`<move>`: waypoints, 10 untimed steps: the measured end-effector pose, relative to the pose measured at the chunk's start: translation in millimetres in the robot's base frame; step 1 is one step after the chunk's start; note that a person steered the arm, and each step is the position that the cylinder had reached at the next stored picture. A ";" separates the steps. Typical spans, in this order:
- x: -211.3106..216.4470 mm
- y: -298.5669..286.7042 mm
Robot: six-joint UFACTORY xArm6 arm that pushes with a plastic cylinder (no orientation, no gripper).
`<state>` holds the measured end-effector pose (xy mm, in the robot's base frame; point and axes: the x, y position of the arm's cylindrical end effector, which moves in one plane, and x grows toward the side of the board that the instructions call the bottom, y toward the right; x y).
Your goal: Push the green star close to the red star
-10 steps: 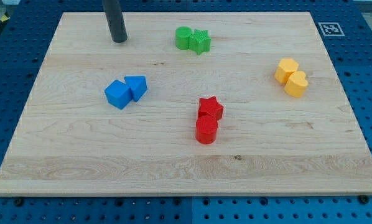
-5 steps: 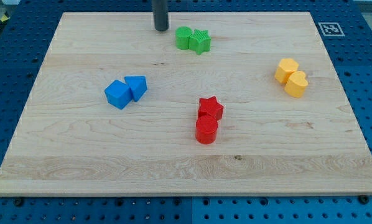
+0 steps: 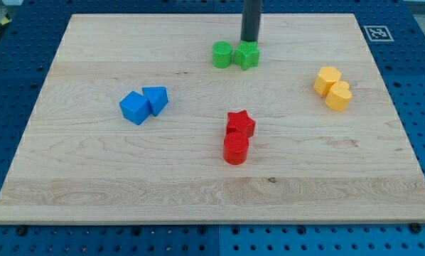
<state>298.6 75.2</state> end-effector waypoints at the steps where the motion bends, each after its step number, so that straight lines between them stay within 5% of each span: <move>1: 23.5 1.3; 4: 52.9 -43.6; 7: 137.2 -40.5; 9: 100.3 -50.6; 10: 65.6 -105.9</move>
